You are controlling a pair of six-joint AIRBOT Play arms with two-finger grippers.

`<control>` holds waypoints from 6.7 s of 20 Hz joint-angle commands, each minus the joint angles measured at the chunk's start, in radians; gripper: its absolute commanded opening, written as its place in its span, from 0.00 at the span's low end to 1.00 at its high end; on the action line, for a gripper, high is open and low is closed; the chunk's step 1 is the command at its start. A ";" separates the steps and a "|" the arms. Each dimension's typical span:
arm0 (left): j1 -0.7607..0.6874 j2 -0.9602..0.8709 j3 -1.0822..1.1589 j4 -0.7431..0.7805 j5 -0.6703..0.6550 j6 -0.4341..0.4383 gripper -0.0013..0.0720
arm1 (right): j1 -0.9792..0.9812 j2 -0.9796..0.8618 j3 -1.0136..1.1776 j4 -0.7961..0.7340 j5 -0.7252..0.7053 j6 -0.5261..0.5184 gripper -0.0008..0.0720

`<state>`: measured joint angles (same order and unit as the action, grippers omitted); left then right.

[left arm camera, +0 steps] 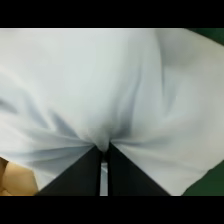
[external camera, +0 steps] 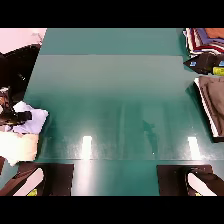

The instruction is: Fold the shirts.

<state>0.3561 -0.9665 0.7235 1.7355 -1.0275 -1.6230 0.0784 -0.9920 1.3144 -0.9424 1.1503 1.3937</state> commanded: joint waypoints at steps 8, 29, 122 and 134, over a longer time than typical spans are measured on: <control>0.005 0.055 0.511 -0.235 -0.226 0.060 0.05 | -0.001 0.076 0.054 -0.001 -0.135 0.000 0.04; -1.200 -0.478 1.015 -0.317 -0.268 0.020 0.86 | -0.001 -0.121 0.692 -0.003 0.227 -0.015 0.04; -0.333 -0.263 0.432 -0.462 -0.301 0.222 0.70 | -0.141 -0.410 0.207 -0.107 0.235 0.051 0.54; -0.386 -0.264 0.040 -0.660 0.138 0.287 0.70 | -0.190 -0.186 -0.200 -0.095 0.143 0.026 0.54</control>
<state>-0.0254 -1.2289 0.7994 1.0870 -1.0348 -1.3357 -0.1089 -1.2030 1.1538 -1.0401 1.3075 1.4216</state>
